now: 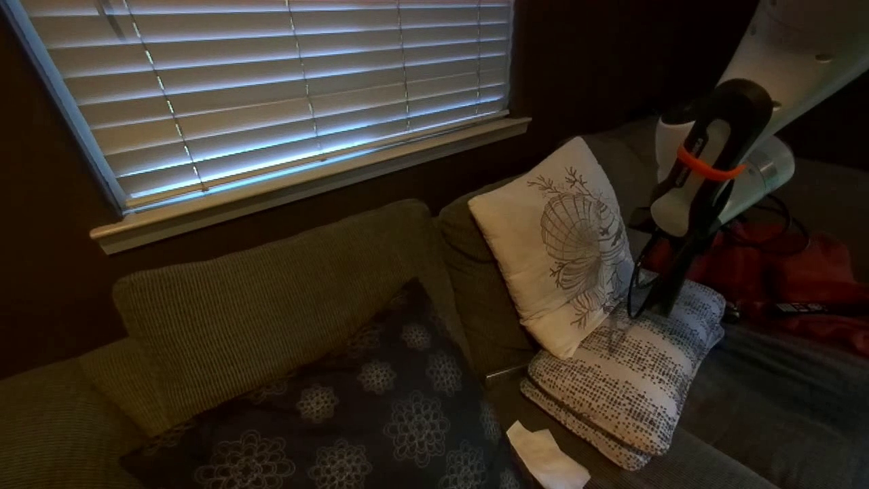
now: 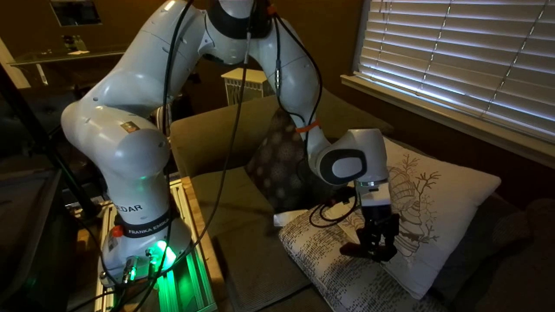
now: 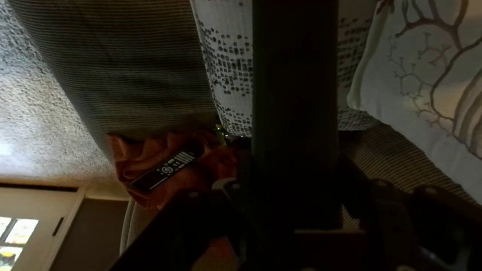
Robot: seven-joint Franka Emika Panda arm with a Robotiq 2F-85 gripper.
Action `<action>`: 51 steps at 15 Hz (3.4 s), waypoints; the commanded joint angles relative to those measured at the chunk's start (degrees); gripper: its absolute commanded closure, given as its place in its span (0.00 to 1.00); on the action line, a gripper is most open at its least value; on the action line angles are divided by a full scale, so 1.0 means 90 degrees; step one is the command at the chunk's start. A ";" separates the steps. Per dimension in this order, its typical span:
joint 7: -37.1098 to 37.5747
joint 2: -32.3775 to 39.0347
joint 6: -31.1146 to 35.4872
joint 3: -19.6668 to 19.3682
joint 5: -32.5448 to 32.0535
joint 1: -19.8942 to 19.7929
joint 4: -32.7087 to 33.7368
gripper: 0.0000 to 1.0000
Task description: Flip the remote controller over
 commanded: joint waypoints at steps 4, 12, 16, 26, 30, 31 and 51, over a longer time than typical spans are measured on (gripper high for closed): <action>0.1170 0.1312 -0.0309 -0.0727 -0.0731 0.0807 0.0591 0.69; 0.2175 0.2815 -0.0424 -0.1301 -0.0732 0.1539 0.1213 0.69; 0.2420 0.3252 -0.0638 -0.1295 -0.0750 0.1601 0.1616 0.69; 0.2678 0.3332 -0.0967 -0.1141 -0.0827 0.1797 0.1923 0.69; 0.2616 0.3230 -0.1023 -0.1018 -0.0813 0.1842 0.1921 0.69; 0.2565 0.3193 -0.1018 -0.0969 -0.0821 0.1831 0.1923 0.69; 0.1783 0.1212 -0.1898 0.0441 -0.1062 0.1296 0.1635 0.69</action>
